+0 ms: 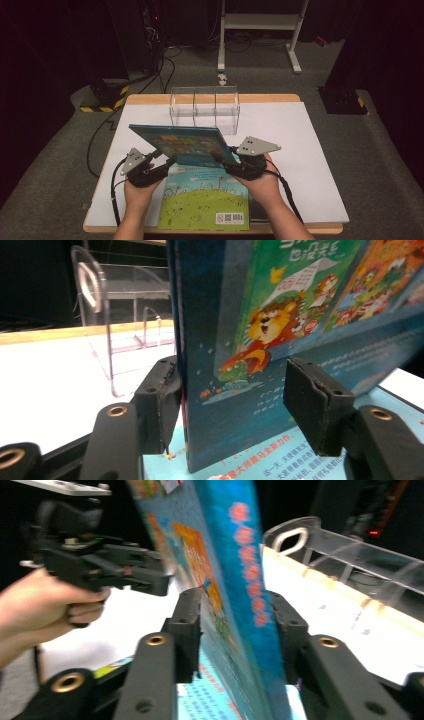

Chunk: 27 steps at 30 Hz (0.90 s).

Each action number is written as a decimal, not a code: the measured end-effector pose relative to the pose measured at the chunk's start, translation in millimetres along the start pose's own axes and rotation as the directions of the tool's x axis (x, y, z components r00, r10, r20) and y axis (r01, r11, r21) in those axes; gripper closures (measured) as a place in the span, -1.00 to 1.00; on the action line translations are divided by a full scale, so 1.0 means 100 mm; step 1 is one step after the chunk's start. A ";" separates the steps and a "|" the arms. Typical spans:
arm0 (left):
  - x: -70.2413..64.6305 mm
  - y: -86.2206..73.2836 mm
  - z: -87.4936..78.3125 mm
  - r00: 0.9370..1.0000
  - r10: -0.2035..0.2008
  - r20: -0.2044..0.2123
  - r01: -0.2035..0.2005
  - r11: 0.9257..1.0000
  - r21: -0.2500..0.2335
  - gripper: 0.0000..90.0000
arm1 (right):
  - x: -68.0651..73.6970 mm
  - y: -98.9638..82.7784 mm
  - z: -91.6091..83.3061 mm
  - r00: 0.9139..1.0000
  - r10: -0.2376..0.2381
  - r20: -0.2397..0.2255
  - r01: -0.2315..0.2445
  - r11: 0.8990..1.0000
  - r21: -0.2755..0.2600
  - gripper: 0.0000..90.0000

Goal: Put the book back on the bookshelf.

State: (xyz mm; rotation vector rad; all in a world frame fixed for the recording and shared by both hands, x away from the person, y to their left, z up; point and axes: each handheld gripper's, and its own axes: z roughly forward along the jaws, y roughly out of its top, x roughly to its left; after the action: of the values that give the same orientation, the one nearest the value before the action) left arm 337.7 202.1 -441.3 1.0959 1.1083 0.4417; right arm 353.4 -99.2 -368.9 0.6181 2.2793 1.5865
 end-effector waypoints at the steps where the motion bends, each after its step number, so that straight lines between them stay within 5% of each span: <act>1: 0.03 0.02 -0.01 1.000 -0.015 -0.007 0.015 1.000 -0.013 -0.04 | 0.01 0.00 0.00 1.000 -0.004 -0.024 0.004 1.000 0.001 0.56; 3: 0.11 0.06 -0.04 0.999 -0.025 -0.032 0.024 0.999 -0.022 -0.01 | 0.01 -0.01 0.02 0.994 0.008 -0.109 -0.008 1.000 0.000 0.74; 6: 0.19 0.13 -0.10 0.997 -0.048 -0.054 0.045 0.998 -0.051 -0.05 | 0.11 0.01 0.04 0.998 -0.049 -0.028 0.049 0.999 0.006 0.84; 12: 0.25 0.27 -0.23 0.997 -0.055 -0.062 0.050 0.995 -0.090 -0.10 | 0.09 -0.04 0.09 1.000 0.019 0.015 -0.019 0.999 -0.040 0.84; 27: 0.13 0.35 -0.27 0.999 -0.029 -0.022 0.026 0.995 -0.091 -0.27 | 0.17 0.02 0.45 0.997 0.039 0.066 -0.036 0.999 -0.040 0.84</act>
State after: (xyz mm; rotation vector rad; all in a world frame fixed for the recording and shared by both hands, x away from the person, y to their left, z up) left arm 327.0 240.6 -418.1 0.9967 1.1119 0.4798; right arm 360.2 -53.3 -382.8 0.6974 2.1961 1.5989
